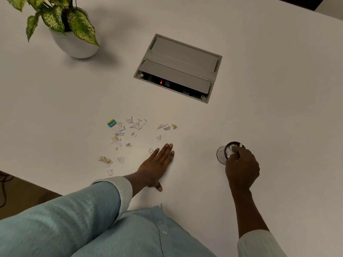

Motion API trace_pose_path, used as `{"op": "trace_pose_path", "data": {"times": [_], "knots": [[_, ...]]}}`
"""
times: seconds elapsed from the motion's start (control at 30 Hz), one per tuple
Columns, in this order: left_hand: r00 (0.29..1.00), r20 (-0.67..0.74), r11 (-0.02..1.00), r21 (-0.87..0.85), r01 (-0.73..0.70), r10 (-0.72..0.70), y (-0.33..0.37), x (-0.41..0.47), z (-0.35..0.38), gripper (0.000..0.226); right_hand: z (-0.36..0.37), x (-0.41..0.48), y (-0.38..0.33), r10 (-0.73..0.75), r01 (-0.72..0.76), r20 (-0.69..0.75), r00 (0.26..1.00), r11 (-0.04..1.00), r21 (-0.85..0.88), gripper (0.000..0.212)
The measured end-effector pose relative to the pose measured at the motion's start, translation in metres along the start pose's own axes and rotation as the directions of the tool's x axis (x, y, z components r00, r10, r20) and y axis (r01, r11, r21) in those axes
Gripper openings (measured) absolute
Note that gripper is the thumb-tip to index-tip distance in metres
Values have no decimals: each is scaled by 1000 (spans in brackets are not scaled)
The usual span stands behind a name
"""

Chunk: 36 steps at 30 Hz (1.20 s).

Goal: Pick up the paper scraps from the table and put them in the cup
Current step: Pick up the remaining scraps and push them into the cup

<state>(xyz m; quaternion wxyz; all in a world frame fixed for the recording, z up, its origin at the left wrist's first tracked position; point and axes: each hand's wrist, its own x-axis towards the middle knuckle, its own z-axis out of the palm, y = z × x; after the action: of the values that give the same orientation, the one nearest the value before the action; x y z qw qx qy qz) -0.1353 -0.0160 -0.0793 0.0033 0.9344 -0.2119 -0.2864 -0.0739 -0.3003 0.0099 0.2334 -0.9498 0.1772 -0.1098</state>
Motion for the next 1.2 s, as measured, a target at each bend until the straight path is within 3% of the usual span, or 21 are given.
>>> {"op": "trace_pose_path", "data": {"times": [0.13, 0.3, 0.5, 0.67, 0.77, 0.9, 1.0, 1.2], "knots": [[1000, -15, 999, -38, -9, 9, -2, 0, 1, 153, 9, -9, -25, -154, 153, -1, 988, 979, 132, 21], [999, -38, 971, -237, -25, 16, -10, 1, -9, 105, 35, -15, -53, -324, 297, 121, 938, 934, 199, 22], [990, -135, 915, -404, -10, -49, -38, -10, -25, 45, 65, -20, -79, -381, 342, 282, 881, 922, 180, 19], [916, -313, 915, -385, 117, -249, -72, -19, -35, 18, 97, -17, -87, -336, 358, 535, 775, 931, 67, 34], [838, -414, 905, -378, 196, -355, -95, -19, -38, 20, 114, -16, -95, -330, 409, 636, 697, 912, 24, 62], [813, -354, 857, -416, 305, -461, -121, -9, -43, 55, 135, -14, -110, -351, 435, 674, 650, 899, 49, 83], [822, -291, 828, -450, 334, -490, -133, -1, -44, 72, 148, -13, -123, -375, 475, 701, 607, 878, 58, 88], [879, -240, 865, -407, 294, -412, -136, 19, -43, 81, 166, -17, -140, -433, 583, 716, 547, 811, 44, 81]]}}
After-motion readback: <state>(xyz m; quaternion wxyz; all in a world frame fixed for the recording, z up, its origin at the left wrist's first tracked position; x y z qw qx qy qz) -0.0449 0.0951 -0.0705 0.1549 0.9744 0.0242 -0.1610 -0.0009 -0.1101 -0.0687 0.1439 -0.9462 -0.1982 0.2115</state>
